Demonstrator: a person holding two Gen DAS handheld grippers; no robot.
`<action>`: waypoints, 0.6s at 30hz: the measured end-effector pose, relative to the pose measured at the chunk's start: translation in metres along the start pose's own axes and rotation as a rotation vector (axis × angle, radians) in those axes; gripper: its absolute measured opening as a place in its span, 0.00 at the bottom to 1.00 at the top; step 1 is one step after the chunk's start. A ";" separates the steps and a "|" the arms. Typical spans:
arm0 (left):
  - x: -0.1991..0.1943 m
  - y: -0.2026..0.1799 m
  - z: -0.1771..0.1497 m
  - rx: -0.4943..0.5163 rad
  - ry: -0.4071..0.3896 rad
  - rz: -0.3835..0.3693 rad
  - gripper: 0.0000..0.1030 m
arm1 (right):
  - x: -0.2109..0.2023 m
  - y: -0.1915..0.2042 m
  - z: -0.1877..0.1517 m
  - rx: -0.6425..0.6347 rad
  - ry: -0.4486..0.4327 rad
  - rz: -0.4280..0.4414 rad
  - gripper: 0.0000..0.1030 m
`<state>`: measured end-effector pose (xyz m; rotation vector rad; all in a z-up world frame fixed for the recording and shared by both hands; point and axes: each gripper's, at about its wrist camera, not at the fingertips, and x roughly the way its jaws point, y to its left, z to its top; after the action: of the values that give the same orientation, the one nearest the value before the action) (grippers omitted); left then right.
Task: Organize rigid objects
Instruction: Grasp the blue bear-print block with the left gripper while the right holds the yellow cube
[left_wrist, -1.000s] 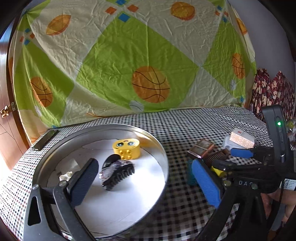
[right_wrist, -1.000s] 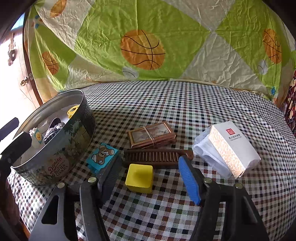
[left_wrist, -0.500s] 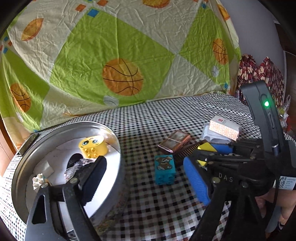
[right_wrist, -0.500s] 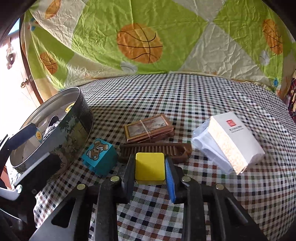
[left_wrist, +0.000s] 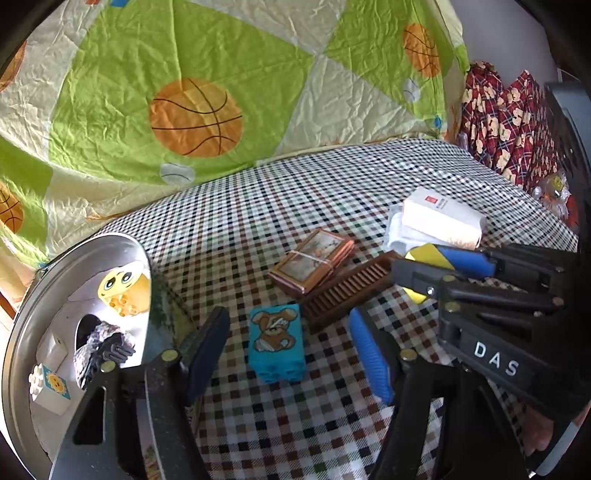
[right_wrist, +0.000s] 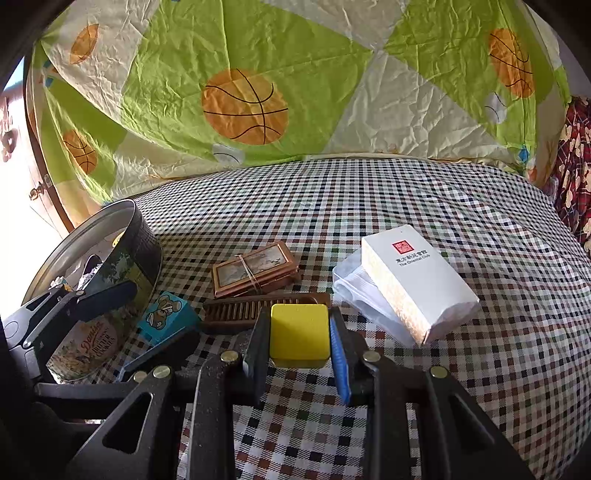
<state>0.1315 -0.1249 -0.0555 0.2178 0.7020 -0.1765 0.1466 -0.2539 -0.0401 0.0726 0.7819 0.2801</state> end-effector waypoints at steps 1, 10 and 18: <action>0.001 -0.002 0.000 0.008 0.004 -0.002 0.65 | 0.000 -0.003 0.000 0.013 -0.001 0.004 0.30; 0.010 0.003 -0.002 -0.042 0.044 -0.044 0.63 | 0.000 -0.004 0.001 0.021 -0.001 0.022 0.31; 0.025 0.019 -0.007 -0.128 0.126 -0.124 0.43 | 0.000 -0.002 0.000 0.012 -0.003 0.014 0.31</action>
<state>0.1505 -0.1066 -0.0747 0.0627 0.8502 -0.2371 0.1468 -0.2554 -0.0401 0.0897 0.7807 0.2887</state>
